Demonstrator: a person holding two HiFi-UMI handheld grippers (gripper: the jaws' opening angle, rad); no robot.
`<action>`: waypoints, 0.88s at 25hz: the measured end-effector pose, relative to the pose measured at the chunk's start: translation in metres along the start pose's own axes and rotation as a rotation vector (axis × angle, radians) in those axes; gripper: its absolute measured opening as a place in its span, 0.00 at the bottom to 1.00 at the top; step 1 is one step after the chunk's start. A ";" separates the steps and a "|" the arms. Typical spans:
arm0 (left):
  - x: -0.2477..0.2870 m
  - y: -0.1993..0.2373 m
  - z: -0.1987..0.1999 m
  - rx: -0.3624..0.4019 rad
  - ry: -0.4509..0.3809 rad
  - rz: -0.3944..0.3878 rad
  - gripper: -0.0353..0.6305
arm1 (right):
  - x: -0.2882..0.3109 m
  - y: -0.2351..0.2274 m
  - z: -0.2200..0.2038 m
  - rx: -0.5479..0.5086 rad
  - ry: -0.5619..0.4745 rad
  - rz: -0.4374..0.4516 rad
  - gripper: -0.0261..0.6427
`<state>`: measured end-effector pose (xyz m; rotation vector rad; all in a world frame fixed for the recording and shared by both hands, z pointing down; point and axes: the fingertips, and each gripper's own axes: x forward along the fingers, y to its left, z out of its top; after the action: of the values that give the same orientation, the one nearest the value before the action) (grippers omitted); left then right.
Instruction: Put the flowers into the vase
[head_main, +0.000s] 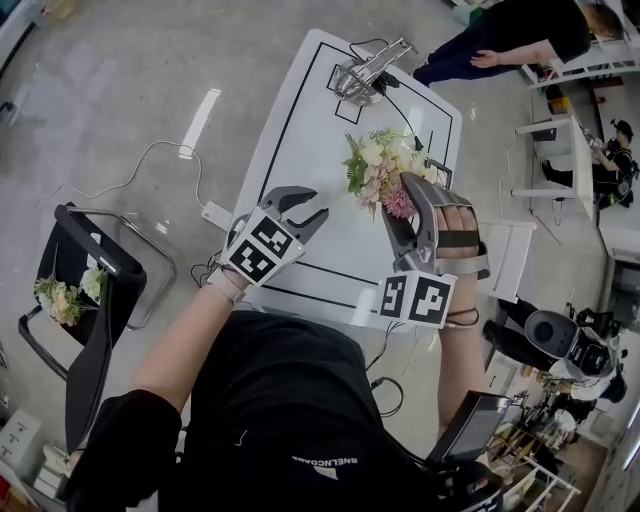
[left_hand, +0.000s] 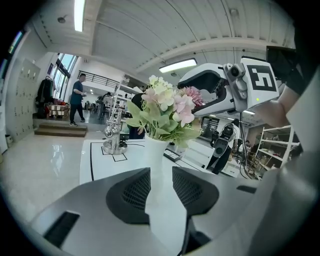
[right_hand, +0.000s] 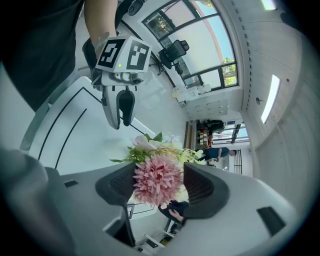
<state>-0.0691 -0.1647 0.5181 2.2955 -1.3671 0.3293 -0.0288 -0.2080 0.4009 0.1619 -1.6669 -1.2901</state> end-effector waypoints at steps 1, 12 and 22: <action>-0.001 -0.001 0.000 0.001 0.000 0.001 0.23 | -0.002 0.001 0.000 0.004 -0.002 0.005 0.44; -0.019 -0.007 -0.001 0.016 -0.006 0.007 0.23 | -0.029 -0.005 0.005 0.142 -0.051 0.004 0.49; -0.044 -0.024 0.026 0.055 -0.069 -0.058 0.23 | -0.073 -0.022 -0.004 0.548 -0.115 -0.078 0.48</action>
<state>-0.0696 -0.1338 0.4708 2.4069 -1.3369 0.2751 0.0014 -0.1748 0.3391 0.4903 -2.1012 -0.8810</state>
